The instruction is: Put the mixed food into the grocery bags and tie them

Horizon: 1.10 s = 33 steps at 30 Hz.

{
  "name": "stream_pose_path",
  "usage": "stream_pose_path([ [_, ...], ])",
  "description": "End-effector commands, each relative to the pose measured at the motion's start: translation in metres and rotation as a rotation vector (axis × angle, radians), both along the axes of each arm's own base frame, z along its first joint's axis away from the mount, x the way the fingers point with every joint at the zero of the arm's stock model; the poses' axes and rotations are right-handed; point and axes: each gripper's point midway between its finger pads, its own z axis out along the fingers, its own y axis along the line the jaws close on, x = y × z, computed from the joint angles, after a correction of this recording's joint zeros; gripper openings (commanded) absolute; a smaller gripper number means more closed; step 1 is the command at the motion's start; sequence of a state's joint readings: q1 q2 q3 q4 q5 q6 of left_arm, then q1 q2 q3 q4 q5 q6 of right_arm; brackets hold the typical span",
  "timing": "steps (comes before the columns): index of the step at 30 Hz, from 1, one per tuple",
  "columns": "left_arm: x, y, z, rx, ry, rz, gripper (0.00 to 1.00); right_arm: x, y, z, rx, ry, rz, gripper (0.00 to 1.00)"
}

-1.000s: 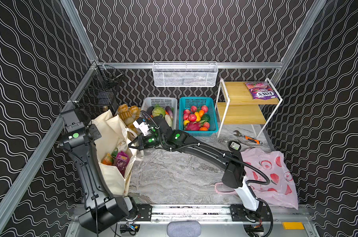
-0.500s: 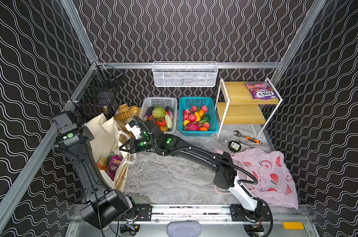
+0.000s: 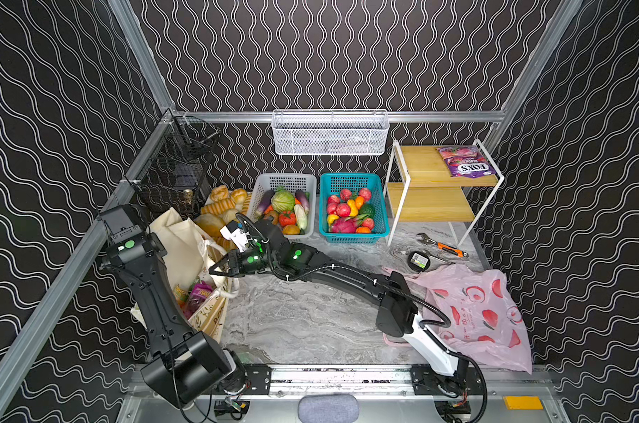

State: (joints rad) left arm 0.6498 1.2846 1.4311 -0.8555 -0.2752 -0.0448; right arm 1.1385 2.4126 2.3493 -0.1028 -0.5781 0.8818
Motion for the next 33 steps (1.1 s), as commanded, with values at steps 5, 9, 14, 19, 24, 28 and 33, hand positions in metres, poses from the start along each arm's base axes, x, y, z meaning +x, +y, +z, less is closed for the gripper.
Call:
stream_pose_path([
  [5, 0.003, 0.020, 0.029, 0.100, -0.071, 0.056, 0.16, 0.001, -0.006, 0.025, 0.073, -0.010, 0.013, 0.36],
  [9, 0.000, 0.019, 0.049, 0.127, -0.092, 0.063, 0.35, 0.026, -0.025, 0.049, 0.070, -0.079, -0.065, 0.55],
  [14, 0.010, 0.010, 0.077, 0.088, -0.151, 0.013, 0.68, 0.054, -0.060, 0.069, 0.061, -0.136, -0.182, 0.64],
  [19, 0.020, -0.020, 0.114, 0.039, -0.306, -0.111, 0.84, 0.067, -0.104, 0.088, 0.012, -0.247, -0.290, 0.69],
  [24, 0.052, -0.089, 0.147, -0.167, -0.567, -0.420, 0.86, 0.088, -0.182, 0.088, -0.102, -0.357, -0.518, 0.71],
  [28, 0.072, -0.151, 0.165, -0.401, -0.757, -0.654, 0.84, 0.103, -0.267, 0.068, -0.168, -0.350, -0.720, 0.71],
  [33, 0.081, -0.233, 0.168, -0.552, -0.783, -0.884, 0.85, 0.111, -0.369, 0.021, -0.276, -0.270, -0.931, 0.71],
])
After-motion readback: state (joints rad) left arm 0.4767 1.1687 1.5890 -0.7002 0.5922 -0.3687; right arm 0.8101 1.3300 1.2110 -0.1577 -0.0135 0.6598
